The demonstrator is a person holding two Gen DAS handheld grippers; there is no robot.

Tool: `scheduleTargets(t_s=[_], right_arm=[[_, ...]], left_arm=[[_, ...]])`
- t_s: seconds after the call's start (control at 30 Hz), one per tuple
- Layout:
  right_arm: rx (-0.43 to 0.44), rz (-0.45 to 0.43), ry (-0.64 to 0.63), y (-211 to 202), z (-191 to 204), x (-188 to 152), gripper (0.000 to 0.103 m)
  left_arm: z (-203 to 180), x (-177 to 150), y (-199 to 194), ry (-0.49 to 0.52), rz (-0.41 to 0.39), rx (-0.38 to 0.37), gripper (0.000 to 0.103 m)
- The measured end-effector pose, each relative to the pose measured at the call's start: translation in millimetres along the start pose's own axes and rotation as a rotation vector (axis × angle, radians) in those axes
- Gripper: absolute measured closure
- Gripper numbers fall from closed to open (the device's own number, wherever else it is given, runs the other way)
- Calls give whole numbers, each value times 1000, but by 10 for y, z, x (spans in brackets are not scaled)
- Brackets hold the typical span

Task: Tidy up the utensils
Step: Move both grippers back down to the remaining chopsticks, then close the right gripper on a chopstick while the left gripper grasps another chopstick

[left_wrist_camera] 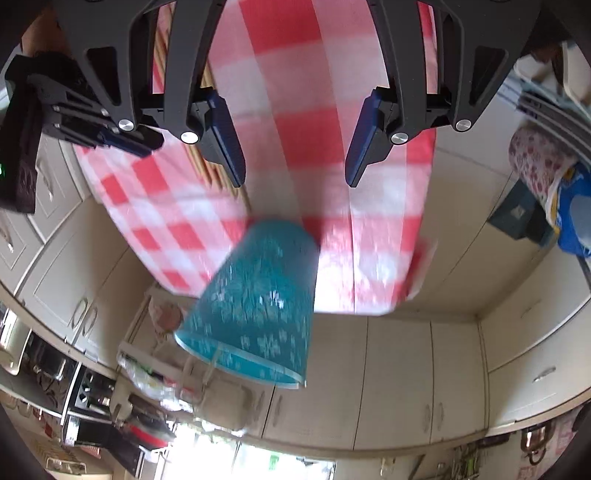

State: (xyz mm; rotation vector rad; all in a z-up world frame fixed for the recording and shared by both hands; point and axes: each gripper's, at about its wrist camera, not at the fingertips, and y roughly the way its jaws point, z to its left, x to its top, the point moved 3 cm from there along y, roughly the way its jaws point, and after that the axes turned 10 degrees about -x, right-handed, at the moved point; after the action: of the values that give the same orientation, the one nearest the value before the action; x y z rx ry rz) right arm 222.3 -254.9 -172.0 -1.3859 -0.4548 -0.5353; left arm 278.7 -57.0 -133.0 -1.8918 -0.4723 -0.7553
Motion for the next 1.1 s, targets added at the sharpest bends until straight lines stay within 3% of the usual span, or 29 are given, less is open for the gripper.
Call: scheduleTargets(t_s=[0.17,0.47,0.7,0.87,1.1], right_arm=[[-43,17,-35,49,28,-67,81],[-89,59,-64,179,59,-121,82],[-119,57,-101,203,114,-133,83],[-135,66,-92,210,76,-123,94],[-131,66,-76,202,5,-132,95]], left_arm=[[-74,-189,-130,18,12,36,48],[-125,-235,-235,41,25,50,42],[-80,-269,-170,26,47,42,40],[-72,-323,-82,13,67,29,40],[-103,-376,90,10,111,20,39]])
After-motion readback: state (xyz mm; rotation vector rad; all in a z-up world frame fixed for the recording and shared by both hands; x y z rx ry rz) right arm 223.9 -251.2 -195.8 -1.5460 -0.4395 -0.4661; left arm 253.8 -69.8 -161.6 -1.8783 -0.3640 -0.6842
